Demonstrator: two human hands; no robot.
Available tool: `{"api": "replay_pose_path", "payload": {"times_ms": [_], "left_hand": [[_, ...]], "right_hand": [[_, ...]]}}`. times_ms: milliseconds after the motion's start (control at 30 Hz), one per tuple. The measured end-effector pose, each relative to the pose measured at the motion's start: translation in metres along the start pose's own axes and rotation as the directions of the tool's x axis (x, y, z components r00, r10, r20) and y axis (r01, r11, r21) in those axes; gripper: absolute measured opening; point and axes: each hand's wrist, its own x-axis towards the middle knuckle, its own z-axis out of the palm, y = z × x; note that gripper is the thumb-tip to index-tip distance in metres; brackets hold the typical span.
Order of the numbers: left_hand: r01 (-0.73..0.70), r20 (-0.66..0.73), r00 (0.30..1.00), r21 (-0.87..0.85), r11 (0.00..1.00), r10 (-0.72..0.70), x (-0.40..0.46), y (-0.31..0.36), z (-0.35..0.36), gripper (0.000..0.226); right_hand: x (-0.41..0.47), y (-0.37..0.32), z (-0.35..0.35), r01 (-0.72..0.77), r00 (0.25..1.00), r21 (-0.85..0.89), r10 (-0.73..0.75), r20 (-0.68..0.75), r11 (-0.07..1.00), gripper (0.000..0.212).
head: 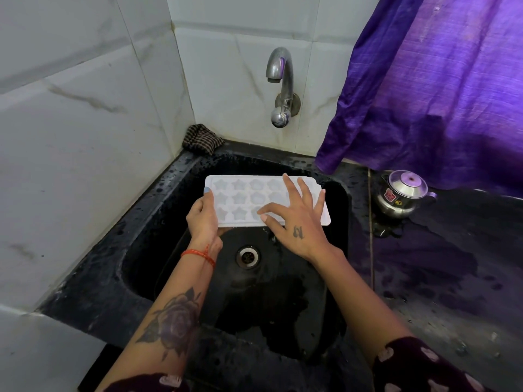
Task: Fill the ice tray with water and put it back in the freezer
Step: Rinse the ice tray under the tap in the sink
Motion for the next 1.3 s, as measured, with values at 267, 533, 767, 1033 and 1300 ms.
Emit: {"api": "replay_pose_path", "payload": {"times_ms": [267,533,767,1033,1300], "left_hand": [[0.002,0.002,1.0,0.002,1.0,-0.002,0.0017,-0.0023,0.0011,0.024],[-0.002,0.012,1.0,0.017,1.0,0.002,-0.0008,-0.0035,0.002,0.025],[0.008,0.012,1.0,0.015,1.0,-0.008,0.0007,-0.0029,0.0018,0.024],[0.009,0.011,1.0,0.017,1.0,-0.009,0.0026,-0.0045,0.0032,0.025],[0.01,0.015,1.0,0.011,1.0,-0.01,0.0008,-0.0031,0.0042,0.025]], "right_hand": [[0.0017,-0.0043,0.0022,-0.02,0.987,-0.02,0.022,0.161,1.0,0.031],[-0.0014,-0.003,0.0026,-0.048,0.987,-0.035,0.052,0.151,0.998,0.034],[-0.0009,-0.001,0.001,-0.048,0.989,-0.023,0.051,0.135,0.999,0.031],[-0.0014,-0.0017,0.0015,-0.05,0.987,0.021,0.047,0.155,0.999,0.029],[-0.0018,-0.0018,0.0027,-0.044,0.989,0.018,0.041,0.142,0.999,0.03]]}}
